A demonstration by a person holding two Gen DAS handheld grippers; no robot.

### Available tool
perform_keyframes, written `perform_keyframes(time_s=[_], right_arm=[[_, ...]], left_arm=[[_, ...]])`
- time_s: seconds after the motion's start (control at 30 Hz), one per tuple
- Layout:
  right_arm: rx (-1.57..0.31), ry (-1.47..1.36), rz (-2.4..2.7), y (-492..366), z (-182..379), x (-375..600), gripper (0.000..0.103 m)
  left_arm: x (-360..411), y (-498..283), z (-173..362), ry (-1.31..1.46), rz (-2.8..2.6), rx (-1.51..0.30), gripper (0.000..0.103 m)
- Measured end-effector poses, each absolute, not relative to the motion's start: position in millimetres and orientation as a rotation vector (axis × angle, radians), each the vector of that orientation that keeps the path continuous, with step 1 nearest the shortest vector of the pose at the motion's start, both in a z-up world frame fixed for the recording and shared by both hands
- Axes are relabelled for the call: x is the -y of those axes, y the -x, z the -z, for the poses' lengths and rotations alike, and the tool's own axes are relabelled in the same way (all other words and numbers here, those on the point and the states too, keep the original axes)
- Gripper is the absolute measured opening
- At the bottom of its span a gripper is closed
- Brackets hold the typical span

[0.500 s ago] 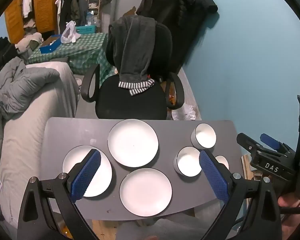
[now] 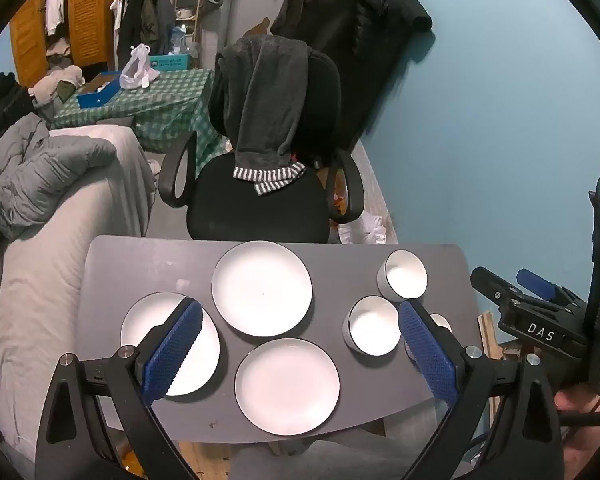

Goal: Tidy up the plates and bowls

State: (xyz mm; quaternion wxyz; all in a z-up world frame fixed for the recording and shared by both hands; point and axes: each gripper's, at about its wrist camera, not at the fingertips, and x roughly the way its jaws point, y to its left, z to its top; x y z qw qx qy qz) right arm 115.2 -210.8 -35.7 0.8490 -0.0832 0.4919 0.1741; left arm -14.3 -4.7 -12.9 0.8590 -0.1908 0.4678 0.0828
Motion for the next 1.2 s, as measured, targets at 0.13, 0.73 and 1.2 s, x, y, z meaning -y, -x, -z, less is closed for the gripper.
perform_keyframes(time_s=[0.13,0.73,1.2], right_arm=[[-1.039,0.175,-0.369,-115.7,37.5,209.6,0.101],[-1.035,0.166,-0.382,-110.1,37.6,215.2,0.101],[-1.038,0.153,-0.383,-110.6,39.9,218.1,0.101]], left_arm=[[3.3,11.7,8.6,0.400,-0.175,-0.984,0.100],[1.2,4.8,7.3,0.425,-0.166,-0.999,0.100],[0.6,4.9,7.0,0.429,-0.166,-0.998,0.100]])
